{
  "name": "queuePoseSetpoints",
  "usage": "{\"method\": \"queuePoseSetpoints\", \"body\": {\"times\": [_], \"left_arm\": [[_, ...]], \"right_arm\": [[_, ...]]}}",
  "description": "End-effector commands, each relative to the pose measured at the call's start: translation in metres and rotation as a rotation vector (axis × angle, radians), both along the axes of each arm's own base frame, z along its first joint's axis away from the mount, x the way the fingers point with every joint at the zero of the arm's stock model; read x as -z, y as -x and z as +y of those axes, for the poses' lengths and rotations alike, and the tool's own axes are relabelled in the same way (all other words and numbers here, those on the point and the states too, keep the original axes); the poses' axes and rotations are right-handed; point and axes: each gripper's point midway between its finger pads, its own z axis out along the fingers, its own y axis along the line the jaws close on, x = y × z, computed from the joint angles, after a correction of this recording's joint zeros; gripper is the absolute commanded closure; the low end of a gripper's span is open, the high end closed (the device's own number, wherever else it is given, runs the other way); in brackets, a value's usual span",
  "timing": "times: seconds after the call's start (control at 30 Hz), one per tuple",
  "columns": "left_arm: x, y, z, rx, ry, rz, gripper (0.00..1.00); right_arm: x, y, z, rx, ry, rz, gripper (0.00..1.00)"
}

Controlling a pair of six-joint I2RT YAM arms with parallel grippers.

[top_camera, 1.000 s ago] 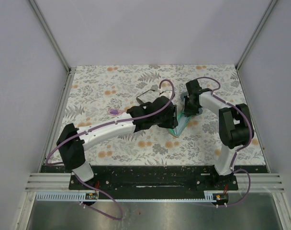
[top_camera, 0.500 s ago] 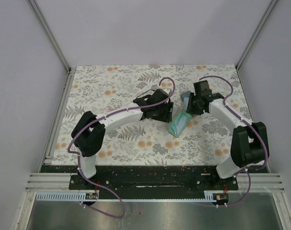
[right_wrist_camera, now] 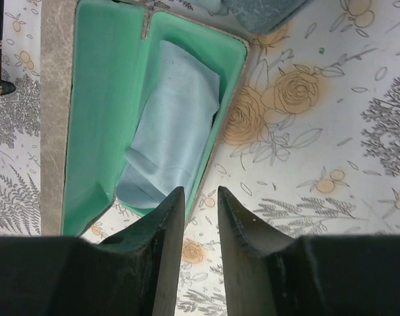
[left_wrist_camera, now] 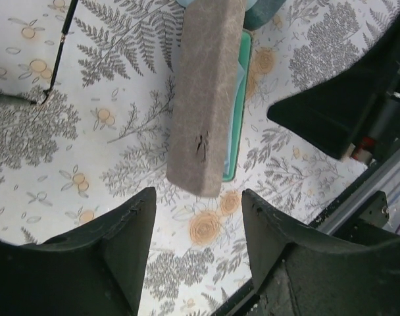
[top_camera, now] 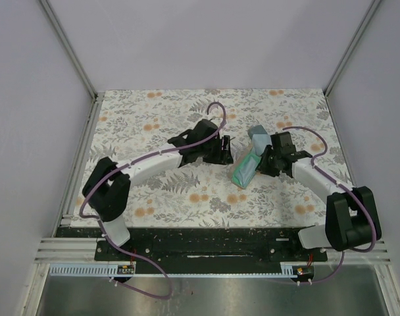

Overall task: Organize the sunglasses
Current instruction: Move the opened sunglasses case to the center of the board.

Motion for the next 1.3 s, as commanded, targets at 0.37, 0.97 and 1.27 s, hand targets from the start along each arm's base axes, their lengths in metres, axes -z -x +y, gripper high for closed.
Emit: {"method": "queuePoseSetpoints", "body": {"times": [0.37, 0.97, 1.27], "left_arm": [[-0.047, 0.025, 0.062, -0.088, 0.068, -0.116, 0.41], [-0.042, 0.029, 0.102, -0.16, 0.064, -0.095, 0.41], [-0.03, 0.037, 0.12, -0.187, 0.074, -0.065, 0.41]], "right_arm": [[0.025, -0.023, 0.015, 0.015, -0.058, 0.034, 0.66], [0.042, -0.02, 0.032, -0.055, -0.124, 0.076, 0.89], [0.029, -0.007, 0.054, -0.166, -0.15, 0.077, 0.96]]}}
